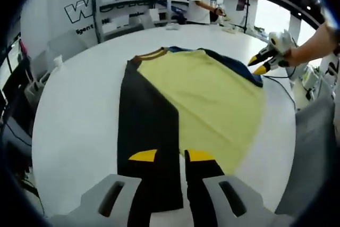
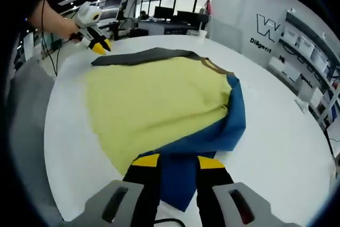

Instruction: Fold the garment on the visible template until the final outline fits inside the template.

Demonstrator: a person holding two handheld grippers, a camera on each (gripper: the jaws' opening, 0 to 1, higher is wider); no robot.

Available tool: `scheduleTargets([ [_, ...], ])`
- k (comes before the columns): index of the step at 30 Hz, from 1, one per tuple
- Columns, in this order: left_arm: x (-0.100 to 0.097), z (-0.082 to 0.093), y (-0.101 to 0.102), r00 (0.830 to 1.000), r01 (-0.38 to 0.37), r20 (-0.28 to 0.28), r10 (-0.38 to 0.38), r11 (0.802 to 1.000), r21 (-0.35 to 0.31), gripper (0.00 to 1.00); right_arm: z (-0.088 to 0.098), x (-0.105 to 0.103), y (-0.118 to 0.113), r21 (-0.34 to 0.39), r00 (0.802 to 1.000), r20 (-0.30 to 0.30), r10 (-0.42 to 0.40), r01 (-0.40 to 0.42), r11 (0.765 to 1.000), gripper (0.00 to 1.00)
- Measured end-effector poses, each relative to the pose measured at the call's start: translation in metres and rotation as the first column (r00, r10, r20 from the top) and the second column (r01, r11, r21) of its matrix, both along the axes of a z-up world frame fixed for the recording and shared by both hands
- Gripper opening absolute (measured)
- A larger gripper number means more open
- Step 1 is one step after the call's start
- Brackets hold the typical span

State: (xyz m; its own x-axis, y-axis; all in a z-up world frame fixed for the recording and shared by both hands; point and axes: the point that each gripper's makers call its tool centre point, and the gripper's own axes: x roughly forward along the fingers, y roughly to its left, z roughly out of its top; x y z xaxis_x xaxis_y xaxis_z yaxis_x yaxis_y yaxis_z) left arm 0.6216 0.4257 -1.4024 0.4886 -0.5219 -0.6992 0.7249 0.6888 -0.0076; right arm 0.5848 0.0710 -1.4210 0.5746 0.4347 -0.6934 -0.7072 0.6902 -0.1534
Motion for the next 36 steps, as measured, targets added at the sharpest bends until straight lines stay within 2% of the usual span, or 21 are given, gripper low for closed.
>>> scheduleTargets([
  [3,-0.021,-0.003,-0.009,0.998,0.064,0.008,-0.064,0.998,0.011,0.21,-0.002,-0.018,0.001,-0.009,0.999,0.003,0.040,-0.040,0.999,0.17],
  [5,-0.034,-0.006,-0.015,0.992,0.122,0.018,-0.122,0.992,0.029,0.21,-0.006,-0.029,-0.002,-0.024,0.999,-0.012,0.048,-0.049,0.999,0.16],
  [7,-0.044,-0.011,-0.019,0.989,0.146,0.006,-0.146,0.988,0.041,0.21,-0.011,-0.039,-0.004,-0.039,0.998,-0.028,0.065,-0.066,0.997,0.14],
  [13,-0.065,-0.024,-0.023,0.977,0.215,-0.013,-0.215,0.973,0.088,0.20,-0.018,-0.050,-0.008,-0.058,0.995,-0.052,0.084,-0.087,0.995,0.09],
  [19,-0.071,-0.031,-0.024,0.967,0.254,-0.022,-0.253,0.959,0.126,0.18,-0.024,-0.055,-0.012,-0.073,0.993,-0.074,0.088,-0.093,0.993,0.05],
  [25,-0.069,-0.037,-0.025,0.959,0.282,-0.029,-0.281,0.946,0.158,0.17,-0.025,-0.053,-0.011,-0.095,0.991,-0.063,0.118,-0.123,0.988,0.03],
  [31,-0.069,-0.042,-0.028,0.951,0.310,-0.038,-0.308,0.933,0.182,0.11,-0.025,-0.050,-0.010,-0.096,0.990,-0.059,0.130,-0.136,0.986,0.01],
  [36,-0.070,-0.042,-0.029,0.948,0.317,-0.050,-0.313,0.932,0.174,0.02,-0.025,-0.046,-0.013,-0.114,0.990,-0.060,0.130,-0.137,0.984,0.00],
])
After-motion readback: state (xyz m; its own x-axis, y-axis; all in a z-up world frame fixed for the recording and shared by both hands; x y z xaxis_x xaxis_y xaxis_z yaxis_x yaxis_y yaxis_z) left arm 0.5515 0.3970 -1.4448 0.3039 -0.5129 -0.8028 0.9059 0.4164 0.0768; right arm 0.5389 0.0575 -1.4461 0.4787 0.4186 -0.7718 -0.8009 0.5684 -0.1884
